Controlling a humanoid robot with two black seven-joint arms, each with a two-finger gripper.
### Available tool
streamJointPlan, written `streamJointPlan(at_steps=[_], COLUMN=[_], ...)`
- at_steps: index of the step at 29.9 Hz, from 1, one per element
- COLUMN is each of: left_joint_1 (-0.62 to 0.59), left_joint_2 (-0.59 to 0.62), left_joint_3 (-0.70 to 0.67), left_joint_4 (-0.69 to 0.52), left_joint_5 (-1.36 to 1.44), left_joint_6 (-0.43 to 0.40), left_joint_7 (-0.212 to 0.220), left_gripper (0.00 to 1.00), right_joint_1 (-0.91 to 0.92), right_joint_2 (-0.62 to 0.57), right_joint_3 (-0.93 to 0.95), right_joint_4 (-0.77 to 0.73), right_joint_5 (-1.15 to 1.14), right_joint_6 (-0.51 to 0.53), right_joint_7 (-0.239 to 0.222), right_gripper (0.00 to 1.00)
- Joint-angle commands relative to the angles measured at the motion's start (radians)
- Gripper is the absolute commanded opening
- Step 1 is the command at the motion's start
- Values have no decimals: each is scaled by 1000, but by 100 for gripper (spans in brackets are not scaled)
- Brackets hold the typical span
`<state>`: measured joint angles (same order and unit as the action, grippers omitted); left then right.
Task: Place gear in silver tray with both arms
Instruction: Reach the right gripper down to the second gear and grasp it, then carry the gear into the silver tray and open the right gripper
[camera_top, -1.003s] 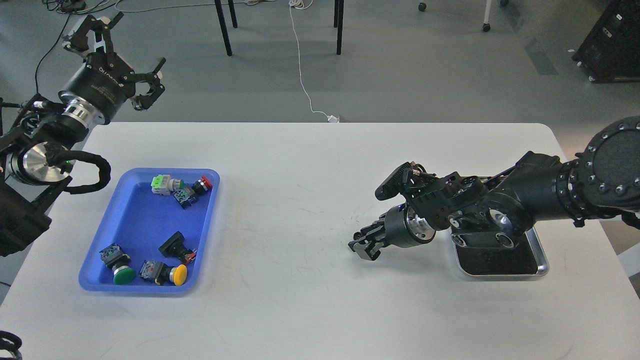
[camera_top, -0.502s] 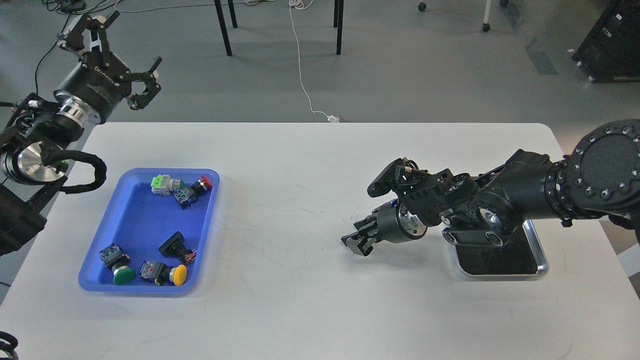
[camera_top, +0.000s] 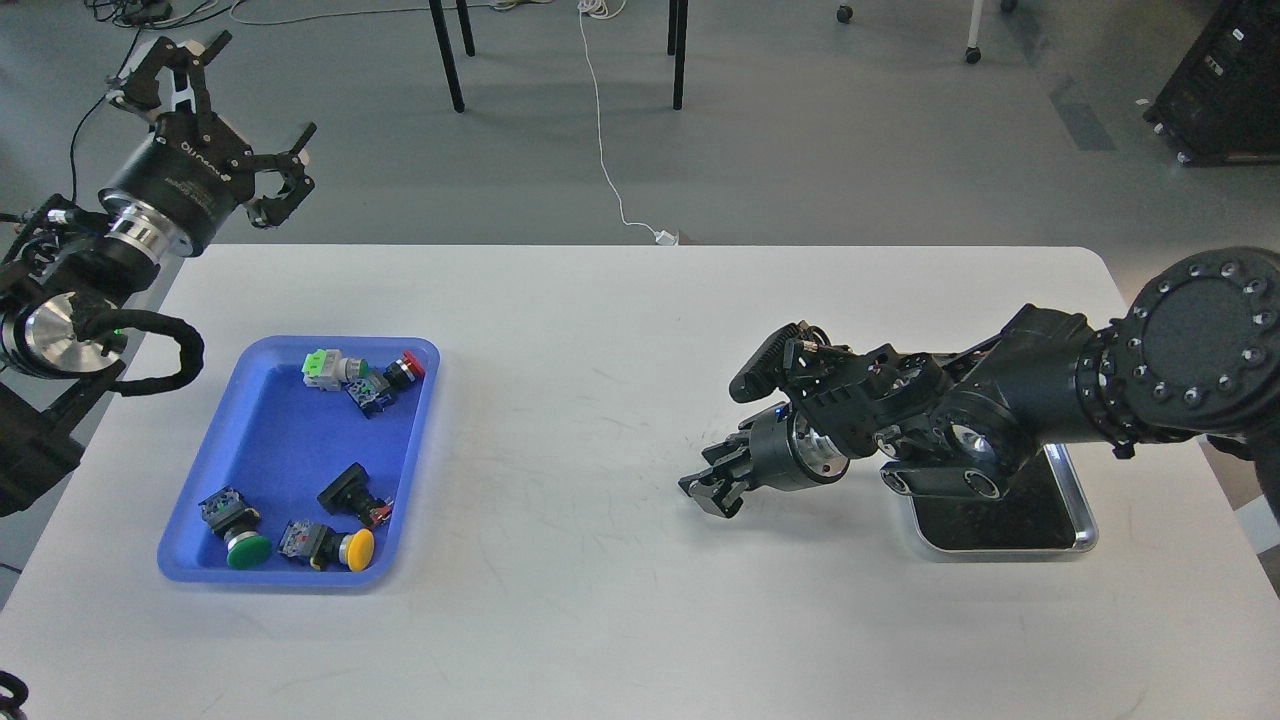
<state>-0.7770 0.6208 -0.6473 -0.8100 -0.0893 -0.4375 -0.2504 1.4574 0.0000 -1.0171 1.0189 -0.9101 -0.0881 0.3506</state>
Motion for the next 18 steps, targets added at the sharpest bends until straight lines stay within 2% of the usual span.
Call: streamJointPlan(at_steps=[1, 12, 18], left_joint_1=[1, 2, 2], left_joint_2=[0, 2, 2], left_joint_3=[0, 0, 0], left_joint_4=[0, 0, 0], left_joint_5=[-1, 0, -1], left_joint_6=[0, 0, 0], left_joint_7=[-1, -1, -1], left_gripper=[97, 97, 97], right_joint_1=[3, 15, 75], right_joint_2=[0, 0, -31], right_joint_3=[-1, -21, -14], right_joint_4=[0, -2, 0], right_joint_5=[-1, -19, -19], right_joint_6=[1, -1, -1], right_joint_7=[1, 2, 2], right_gripper=[37, 21, 20])
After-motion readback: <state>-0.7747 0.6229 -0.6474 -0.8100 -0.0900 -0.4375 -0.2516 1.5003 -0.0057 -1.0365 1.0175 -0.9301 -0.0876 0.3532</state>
